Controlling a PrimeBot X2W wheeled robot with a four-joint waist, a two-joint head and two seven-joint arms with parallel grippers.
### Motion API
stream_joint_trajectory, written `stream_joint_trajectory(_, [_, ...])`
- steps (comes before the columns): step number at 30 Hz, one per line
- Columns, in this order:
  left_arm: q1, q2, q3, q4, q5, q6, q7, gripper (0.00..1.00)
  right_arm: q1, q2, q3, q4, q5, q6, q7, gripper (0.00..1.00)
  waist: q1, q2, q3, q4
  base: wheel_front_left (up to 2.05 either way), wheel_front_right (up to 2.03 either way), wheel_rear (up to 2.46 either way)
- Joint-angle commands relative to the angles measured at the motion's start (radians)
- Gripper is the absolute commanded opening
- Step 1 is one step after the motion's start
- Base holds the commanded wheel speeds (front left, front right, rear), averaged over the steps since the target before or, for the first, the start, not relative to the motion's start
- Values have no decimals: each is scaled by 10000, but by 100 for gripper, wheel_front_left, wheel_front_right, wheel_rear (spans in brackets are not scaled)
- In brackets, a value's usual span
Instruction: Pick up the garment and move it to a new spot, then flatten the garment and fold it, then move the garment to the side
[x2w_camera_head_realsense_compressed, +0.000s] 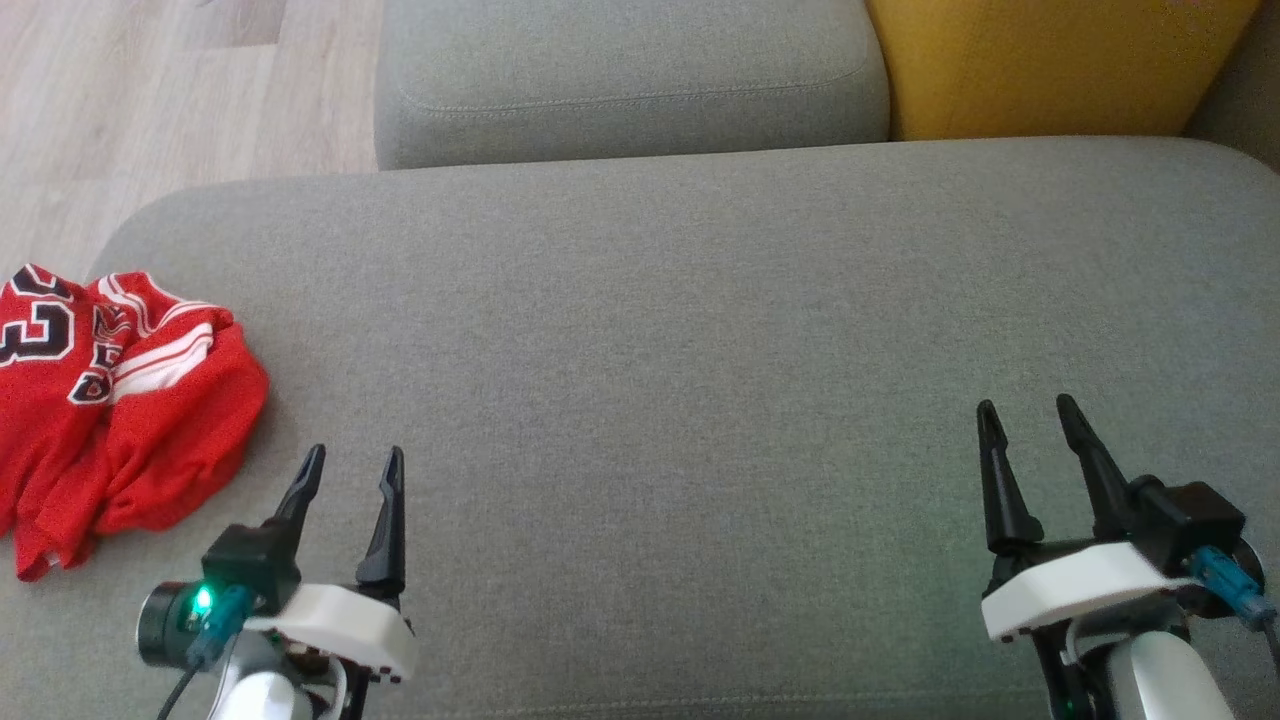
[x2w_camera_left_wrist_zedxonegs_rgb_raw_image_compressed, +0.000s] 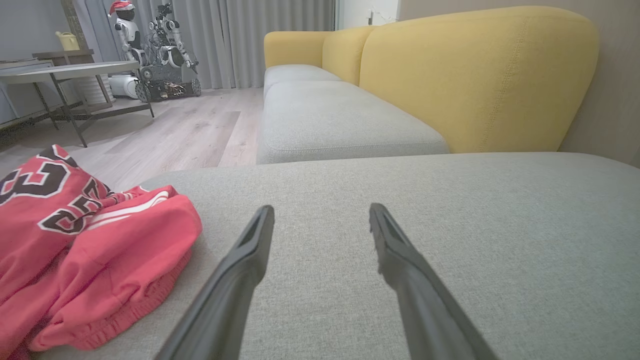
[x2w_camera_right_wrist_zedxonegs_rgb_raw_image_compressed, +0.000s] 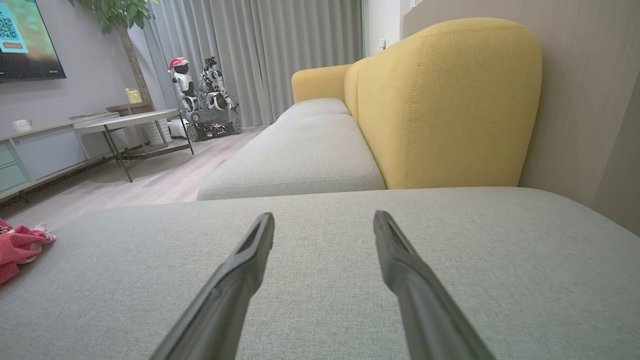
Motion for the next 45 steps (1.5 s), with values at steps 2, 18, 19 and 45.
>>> stream_joint_trajectory(2, [-362,54,447,-245,-75,-50,-122,100,-182,-26,161,-283,70,-7,-101,100,0,0,4,1,0,0,0])
stream_joint_trajectory(18, [-383,-84,601,-129,50,-162,-122,100,-201,1,79,-230,-58,-7,-45,100,0,0,32,39,0,0,0])
stream_joint_trajectory(19, [-385,-93,606,-122,61,-164,-122,100,-201,2,70,-230,-73,-7,-37,100,0,0,32,48,0,0,0])
stream_joint_trajectory(45, [-857,-1,842,-213,220,-227,-122,100,-91,37,349,-895,-392,-7,201,100,0,0,74,3544,0,0,0])
